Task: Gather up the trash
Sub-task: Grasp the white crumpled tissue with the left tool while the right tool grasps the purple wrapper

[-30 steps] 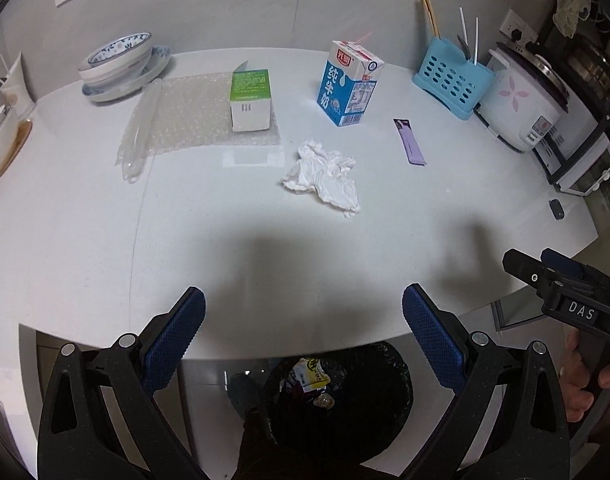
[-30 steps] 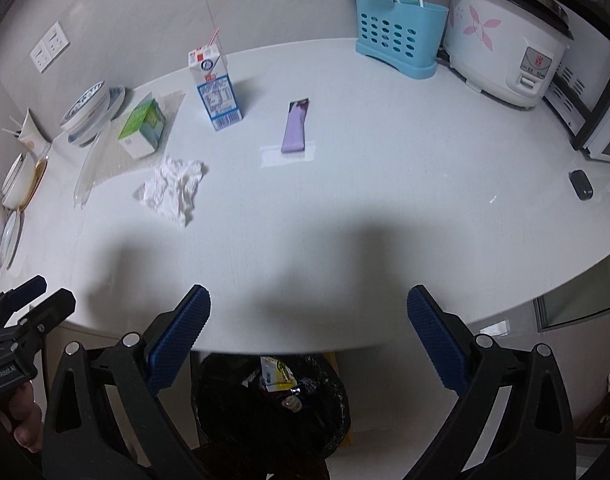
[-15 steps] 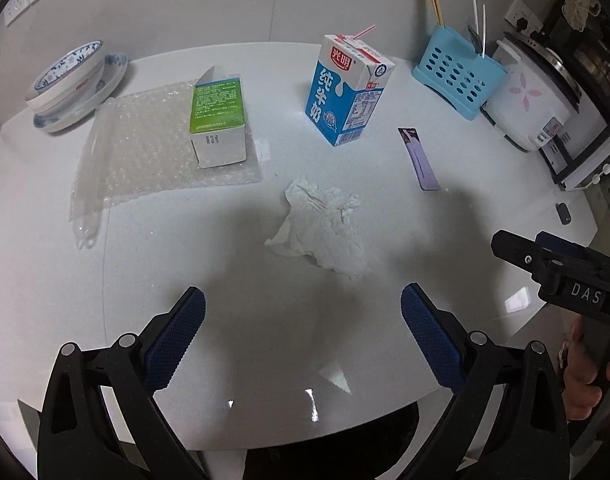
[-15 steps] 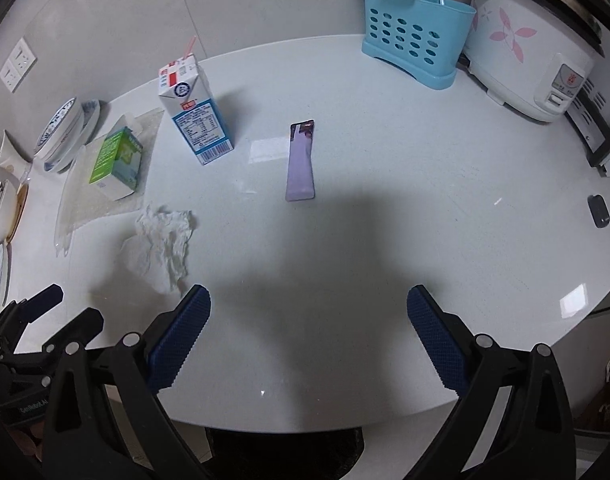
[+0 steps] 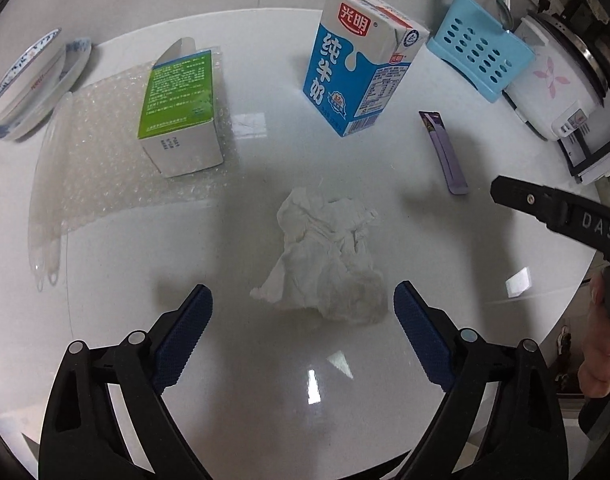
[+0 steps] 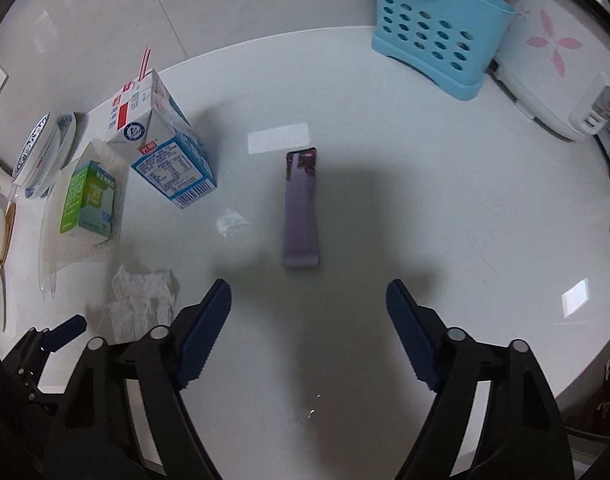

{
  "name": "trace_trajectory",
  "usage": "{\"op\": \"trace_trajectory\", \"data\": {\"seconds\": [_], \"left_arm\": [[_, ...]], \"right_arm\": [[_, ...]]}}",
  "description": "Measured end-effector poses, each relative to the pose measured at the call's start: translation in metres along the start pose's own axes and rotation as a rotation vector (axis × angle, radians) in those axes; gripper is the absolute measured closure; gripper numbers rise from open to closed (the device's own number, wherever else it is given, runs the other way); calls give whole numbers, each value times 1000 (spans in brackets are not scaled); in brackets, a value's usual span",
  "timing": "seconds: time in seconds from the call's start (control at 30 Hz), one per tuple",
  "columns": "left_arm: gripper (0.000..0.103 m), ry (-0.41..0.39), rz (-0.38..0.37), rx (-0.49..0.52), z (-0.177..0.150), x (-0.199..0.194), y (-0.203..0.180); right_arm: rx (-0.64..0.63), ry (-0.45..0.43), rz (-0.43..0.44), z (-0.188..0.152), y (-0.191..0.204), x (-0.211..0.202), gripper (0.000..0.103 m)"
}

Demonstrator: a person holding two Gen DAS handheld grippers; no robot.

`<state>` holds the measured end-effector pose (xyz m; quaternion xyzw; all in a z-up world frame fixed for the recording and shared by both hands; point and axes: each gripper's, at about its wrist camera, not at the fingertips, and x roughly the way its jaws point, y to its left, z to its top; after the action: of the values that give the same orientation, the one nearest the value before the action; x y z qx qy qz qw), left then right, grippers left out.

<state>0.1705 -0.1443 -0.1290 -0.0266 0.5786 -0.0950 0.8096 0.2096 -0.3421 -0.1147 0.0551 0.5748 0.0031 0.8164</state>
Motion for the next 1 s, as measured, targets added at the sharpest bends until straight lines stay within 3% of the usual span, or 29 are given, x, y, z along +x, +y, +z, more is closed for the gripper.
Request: {"op": "trace_trajectory", "data": {"seconds": [0.33, 0.4, 0.53, 0.7, 1.0], "left_arm": [[30, 83, 41, 45, 21, 25, -15], [44, 99, 51, 60, 23, 29, -18], [58, 122, 59, 68, 23, 35, -20], [91, 153, 33, 71, 25, 36, -24], [96, 140, 1, 48, 23, 21, -12]], "right_arm": [[34, 99, 17, 44, 3, 38, 54], [46, 119, 16, 50, 3, 44, 57], [60, 140, 5, 57, 4, 52, 62], [68, 161, -5, 64, 7, 60, 67], [78, 180, -1, 70, 12, 70, 73]]}}
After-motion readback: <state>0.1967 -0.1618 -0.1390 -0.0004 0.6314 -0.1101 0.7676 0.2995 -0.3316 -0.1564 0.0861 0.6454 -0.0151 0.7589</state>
